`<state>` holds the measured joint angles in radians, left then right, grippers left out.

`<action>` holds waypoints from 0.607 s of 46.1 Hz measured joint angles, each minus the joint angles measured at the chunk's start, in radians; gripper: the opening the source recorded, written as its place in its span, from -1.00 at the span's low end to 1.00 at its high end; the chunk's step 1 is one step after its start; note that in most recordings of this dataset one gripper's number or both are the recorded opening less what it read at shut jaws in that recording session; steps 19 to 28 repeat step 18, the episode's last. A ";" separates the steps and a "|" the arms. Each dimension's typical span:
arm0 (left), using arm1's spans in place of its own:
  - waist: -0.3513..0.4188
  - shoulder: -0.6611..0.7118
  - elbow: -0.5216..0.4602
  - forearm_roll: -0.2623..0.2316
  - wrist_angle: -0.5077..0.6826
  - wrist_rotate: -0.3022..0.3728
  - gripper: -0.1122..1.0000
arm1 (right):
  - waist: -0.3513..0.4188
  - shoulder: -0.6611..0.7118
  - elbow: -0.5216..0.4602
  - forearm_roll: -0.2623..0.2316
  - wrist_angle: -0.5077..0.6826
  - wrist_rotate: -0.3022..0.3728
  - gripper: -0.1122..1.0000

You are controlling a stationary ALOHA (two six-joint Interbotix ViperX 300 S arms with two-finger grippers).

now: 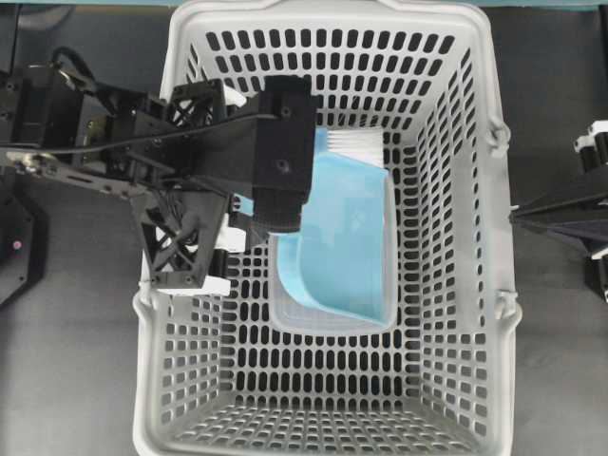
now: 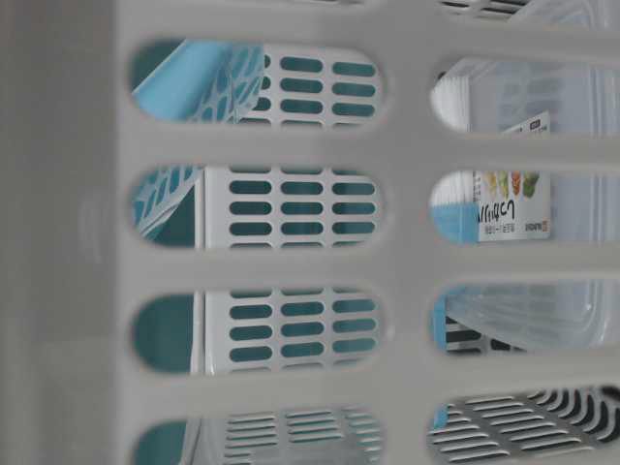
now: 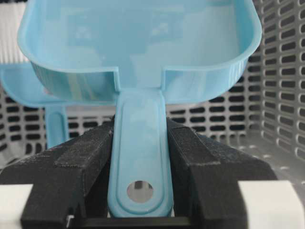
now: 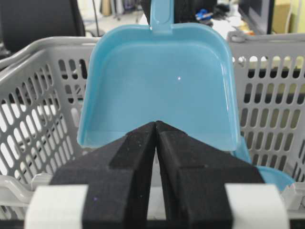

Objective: Pick up the dustpan from the shopping basket with the left arm.
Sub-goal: 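Lift the dustpan upward out of the basket with the left gripper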

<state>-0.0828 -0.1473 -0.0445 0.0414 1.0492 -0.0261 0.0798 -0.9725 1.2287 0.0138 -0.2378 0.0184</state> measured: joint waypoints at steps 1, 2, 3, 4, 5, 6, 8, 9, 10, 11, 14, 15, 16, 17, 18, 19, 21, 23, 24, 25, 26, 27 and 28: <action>0.000 0.000 0.000 0.000 0.000 0.000 -0.28 | 0.000 0.000 0.000 0.000 0.002 0.000 -0.81; 0.000 0.000 0.000 0.000 -0.002 0.000 -0.28 | 0.000 0.000 0.000 -0.002 0.000 0.000 -0.81; 0.000 0.000 0.000 0.000 -0.003 0.000 -0.28 | 0.000 0.000 0.000 0.000 0.000 0.000 -0.81; 0.000 0.000 0.000 0.000 -0.006 -0.002 -0.28 | 0.000 0.000 0.000 -0.002 0.002 0.000 -0.81; 0.000 0.000 0.000 0.000 -0.009 0.000 -0.28 | 0.000 0.000 0.000 0.000 0.002 0.000 -0.81; 0.000 0.000 0.000 0.000 -0.014 0.000 -0.28 | 0.000 -0.002 0.000 0.000 0.000 0.000 -0.81; 0.000 -0.005 0.002 0.000 -0.025 -0.002 -0.28 | 0.000 -0.002 0.000 -0.002 0.000 0.000 -0.81; 0.000 -0.006 0.002 0.000 -0.031 0.000 -0.28 | 0.000 -0.002 0.000 0.000 0.002 0.000 -0.81; 0.000 -0.009 0.005 0.000 -0.040 0.000 -0.28 | 0.000 -0.002 0.000 0.000 0.002 0.000 -0.81; 0.002 -0.014 0.008 0.000 -0.048 0.000 -0.28 | 0.000 -0.002 0.000 0.000 0.002 0.000 -0.81; 0.002 -0.025 0.020 0.000 -0.067 0.000 -0.28 | 0.000 -0.005 0.000 0.000 0.002 0.000 -0.81; 0.002 -0.031 0.026 0.000 -0.075 0.000 -0.28 | 0.000 -0.006 0.000 -0.002 0.002 0.000 -0.81; 0.003 -0.032 0.031 0.000 -0.081 -0.002 -0.28 | 0.000 -0.008 0.000 0.000 0.000 0.000 -0.81; 0.003 -0.037 0.034 0.000 -0.087 -0.002 -0.28 | 0.000 -0.008 0.000 0.000 0.002 0.000 -0.81; 0.005 -0.040 0.038 0.000 -0.092 -0.005 -0.28 | 0.000 -0.008 0.000 0.000 0.000 0.000 -0.81; 0.005 -0.040 0.038 0.000 -0.092 -0.005 -0.28 | 0.000 -0.008 0.000 0.000 0.000 0.000 -0.81; 0.005 -0.040 0.038 0.000 -0.092 -0.005 -0.28 | 0.000 -0.008 0.000 0.000 0.000 0.000 -0.81; 0.005 -0.040 0.038 0.000 -0.092 -0.005 -0.28 | 0.000 -0.008 0.000 0.000 0.000 0.000 -0.81; 0.005 -0.040 0.038 0.000 -0.092 -0.005 -0.28 | 0.000 -0.008 0.000 0.000 0.000 0.000 -0.81; 0.005 -0.040 0.038 0.000 -0.092 -0.005 -0.28 | 0.000 -0.008 0.000 0.000 0.000 0.000 -0.81; 0.005 -0.040 0.038 0.000 -0.092 -0.005 -0.28 | 0.000 -0.008 0.000 0.000 0.000 0.000 -0.81; 0.005 -0.040 0.038 0.000 -0.092 -0.005 -0.28 | 0.000 -0.008 0.000 0.000 0.000 0.000 -0.81; 0.005 -0.040 0.038 0.000 -0.092 -0.005 -0.28 | 0.000 -0.008 0.000 0.000 0.000 0.000 -0.81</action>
